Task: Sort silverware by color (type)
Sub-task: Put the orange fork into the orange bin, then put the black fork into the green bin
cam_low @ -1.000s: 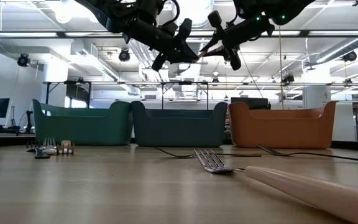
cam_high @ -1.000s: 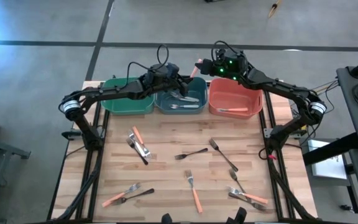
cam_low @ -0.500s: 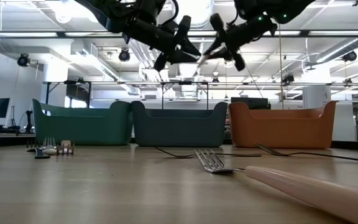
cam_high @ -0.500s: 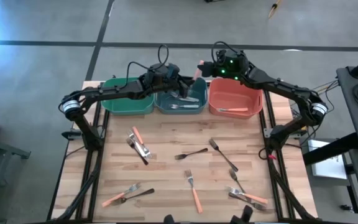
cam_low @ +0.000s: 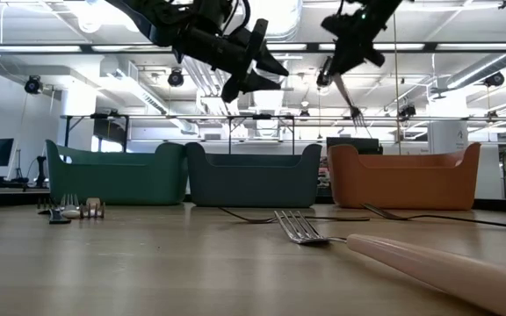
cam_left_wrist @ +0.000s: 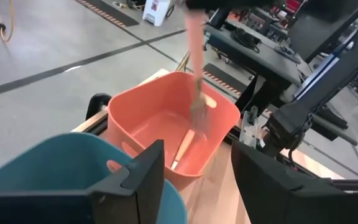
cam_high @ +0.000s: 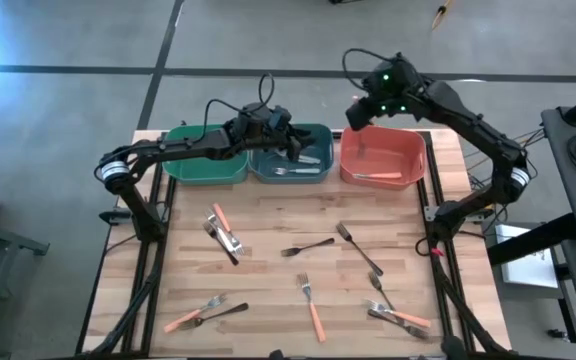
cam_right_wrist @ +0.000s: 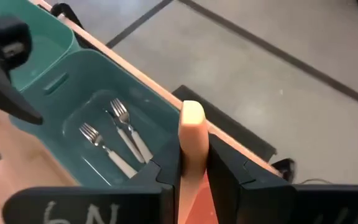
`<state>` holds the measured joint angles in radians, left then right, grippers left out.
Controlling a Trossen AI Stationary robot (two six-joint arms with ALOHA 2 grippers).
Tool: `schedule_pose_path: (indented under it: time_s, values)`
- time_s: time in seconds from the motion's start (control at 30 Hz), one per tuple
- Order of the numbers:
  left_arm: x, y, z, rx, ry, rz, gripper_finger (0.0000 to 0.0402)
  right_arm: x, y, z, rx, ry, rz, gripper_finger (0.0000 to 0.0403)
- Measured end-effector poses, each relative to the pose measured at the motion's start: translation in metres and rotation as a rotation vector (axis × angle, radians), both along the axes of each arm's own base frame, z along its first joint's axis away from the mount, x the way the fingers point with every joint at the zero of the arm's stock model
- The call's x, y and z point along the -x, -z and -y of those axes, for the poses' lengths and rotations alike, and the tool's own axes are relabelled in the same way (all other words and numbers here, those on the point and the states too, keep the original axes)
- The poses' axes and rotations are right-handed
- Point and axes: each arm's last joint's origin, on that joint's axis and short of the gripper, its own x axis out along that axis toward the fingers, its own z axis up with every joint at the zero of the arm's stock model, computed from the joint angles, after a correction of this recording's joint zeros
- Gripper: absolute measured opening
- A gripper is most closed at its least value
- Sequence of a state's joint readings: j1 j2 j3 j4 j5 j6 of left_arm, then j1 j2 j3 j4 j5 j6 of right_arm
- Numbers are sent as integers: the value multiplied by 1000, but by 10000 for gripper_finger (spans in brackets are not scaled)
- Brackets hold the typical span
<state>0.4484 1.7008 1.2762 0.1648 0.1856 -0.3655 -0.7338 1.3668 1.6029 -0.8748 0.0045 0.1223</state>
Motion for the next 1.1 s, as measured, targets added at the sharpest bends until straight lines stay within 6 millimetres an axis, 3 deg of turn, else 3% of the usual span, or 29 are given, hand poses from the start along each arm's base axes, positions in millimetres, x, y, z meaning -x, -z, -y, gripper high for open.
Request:
schedule_pose_path:
  time_s: [0.13,0.3,0.53,0.6,0.87,1.1]
  values:
    - [0,2,0,16,-2,-13,161,7,-2,-5,7,-15,-111,43]
    - [1,6,2,58,5,-54,158,10,32,-5,-42,-6,-399,43]
    - [3,11,3,91,10,-97,158,2,79,4,-82,-87,-575,43]
    - [4,14,4,114,27,-126,158,1,86,4,-113,-87,-603,59]
    - [7,25,10,182,64,-235,158,7,84,-1,-176,-52,-609,174]
    - [5,23,21,276,315,-199,158,24,71,-30,-425,-108,-504,179]
